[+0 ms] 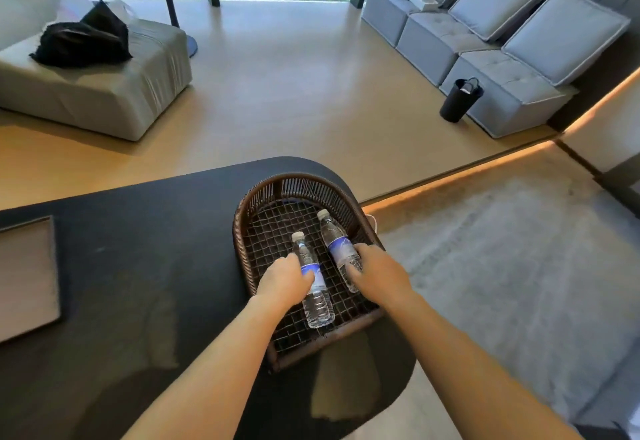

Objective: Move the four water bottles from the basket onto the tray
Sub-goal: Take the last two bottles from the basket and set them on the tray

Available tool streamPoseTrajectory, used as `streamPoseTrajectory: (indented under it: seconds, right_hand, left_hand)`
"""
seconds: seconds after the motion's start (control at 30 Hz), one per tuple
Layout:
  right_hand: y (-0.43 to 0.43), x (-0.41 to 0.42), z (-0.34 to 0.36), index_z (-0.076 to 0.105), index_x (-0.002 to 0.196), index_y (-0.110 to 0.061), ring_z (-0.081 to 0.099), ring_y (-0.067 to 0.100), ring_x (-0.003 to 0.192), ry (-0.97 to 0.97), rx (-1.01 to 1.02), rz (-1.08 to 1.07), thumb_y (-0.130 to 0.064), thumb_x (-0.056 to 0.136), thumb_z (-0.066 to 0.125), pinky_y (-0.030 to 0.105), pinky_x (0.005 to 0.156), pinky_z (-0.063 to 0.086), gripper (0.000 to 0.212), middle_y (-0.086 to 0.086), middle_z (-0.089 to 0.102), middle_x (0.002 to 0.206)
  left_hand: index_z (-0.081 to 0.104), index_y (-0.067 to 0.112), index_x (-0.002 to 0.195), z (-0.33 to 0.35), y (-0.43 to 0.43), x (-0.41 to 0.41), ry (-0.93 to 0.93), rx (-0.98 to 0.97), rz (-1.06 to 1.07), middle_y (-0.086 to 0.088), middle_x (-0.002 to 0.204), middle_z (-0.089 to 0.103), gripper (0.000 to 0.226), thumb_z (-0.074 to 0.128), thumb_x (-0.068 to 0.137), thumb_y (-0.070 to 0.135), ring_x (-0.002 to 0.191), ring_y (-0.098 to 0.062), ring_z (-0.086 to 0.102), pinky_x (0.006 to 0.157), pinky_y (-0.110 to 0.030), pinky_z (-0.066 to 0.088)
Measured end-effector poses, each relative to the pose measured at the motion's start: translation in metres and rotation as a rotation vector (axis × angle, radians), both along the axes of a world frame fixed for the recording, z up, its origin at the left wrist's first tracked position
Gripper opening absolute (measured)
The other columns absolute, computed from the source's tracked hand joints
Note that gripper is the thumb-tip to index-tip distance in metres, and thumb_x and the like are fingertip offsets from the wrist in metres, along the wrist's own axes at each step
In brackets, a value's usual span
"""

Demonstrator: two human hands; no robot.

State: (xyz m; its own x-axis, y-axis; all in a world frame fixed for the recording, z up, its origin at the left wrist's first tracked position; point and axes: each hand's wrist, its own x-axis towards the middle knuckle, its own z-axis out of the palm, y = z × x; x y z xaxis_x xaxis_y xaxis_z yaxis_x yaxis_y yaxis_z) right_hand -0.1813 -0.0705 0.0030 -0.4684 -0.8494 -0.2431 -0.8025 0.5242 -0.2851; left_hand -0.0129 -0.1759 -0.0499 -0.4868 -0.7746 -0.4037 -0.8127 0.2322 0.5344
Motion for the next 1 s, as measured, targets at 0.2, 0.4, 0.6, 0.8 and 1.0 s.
streamPoseTrajectory:
  seconds: [0.2,0.4,0.6,0.8,1.0]
  right_hand:
    - [-0.051,-0.026,-0.026,0.059,0.126,-0.017,0.063,0.030,0.105,-0.082,0.048,0.008,-0.042,0.095,0.056,0.040,0.082,0.052,0.040,0.009,0.065,0.119]
    - [-0.090,-0.030,-0.055,0.054,0.133,-0.015,0.061,0.027,0.110,-0.097,0.085,0.017,-0.040,0.096,0.061,0.042,0.086,0.054,0.045,0.008,0.060,0.123]
    - [-0.118,-0.018,-0.080,0.049,0.136,-0.007,0.060,0.030,0.113,0.072,0.117,-0.027,-0.042,0.092,0.070,0.041,0.090,0.055,0.060,0.016,0.059,0.126]
    - [-0.138,-0.016,-0.093,0.054,0.121,-0.010,0.059,0.030,0.102,-0.065,0.262,-0.080,-0.046,0.086,0.079,0.040,0.080,0.050,0.055,0.012,0.057,0.119]
    - [-0.146,-0.034,-0.085,0.055,0.092,-0.018,0.061,0.020,0.083,-0.232,0.342,-0.030,-0.030,0.064,0.095,0.034,0.066,0.048,0.050,0.004,0.064,0.095]
  left_hand:
    - [0.044,0.005,0.135,-0.042,-0.029,-0.041,-0.054,0.135,0.160,-0.017,0.127,0.059,0.079,0.071,0.083,0.058,0.113,-0.031,0.060,0.079,-0.035,0.045]
    - [0.051,0.012,0.118,-0.060,-0.038,-0.045,0.000,0.221,0.346,-0.008,0.111,0.065,0.068,0.082,0.072,0.052,0.096,-0.025,0.064,0.069,-0.031,0.047]
    - [0.054,0.022,0.109,-0.051,-0.032,-0.019,0.210,0.220,0.438,0.006,0.098,0.065,0.054,0.086,0.069,0.041,0.082,-0.008,0.065,0.067,-0.026,0.055]
    - [0.051,0.031,0.119,-0.030,-0.019,-0.001,0.389,0.116,0.420,0.014,0.108,0.058,0.058,0.083,0.072,0.040,0.093,-0.003,0.061,0.072,-0.018,0.051]
    - [0.049,0.032,0.131,-0.010,-0.013,0.017,0.486,-0.029,0.333,0.018,0.112,0.054,0.067,0.082,0.072,0.040,0.102,0.002,0.057,0.074,-0.012,0.049]
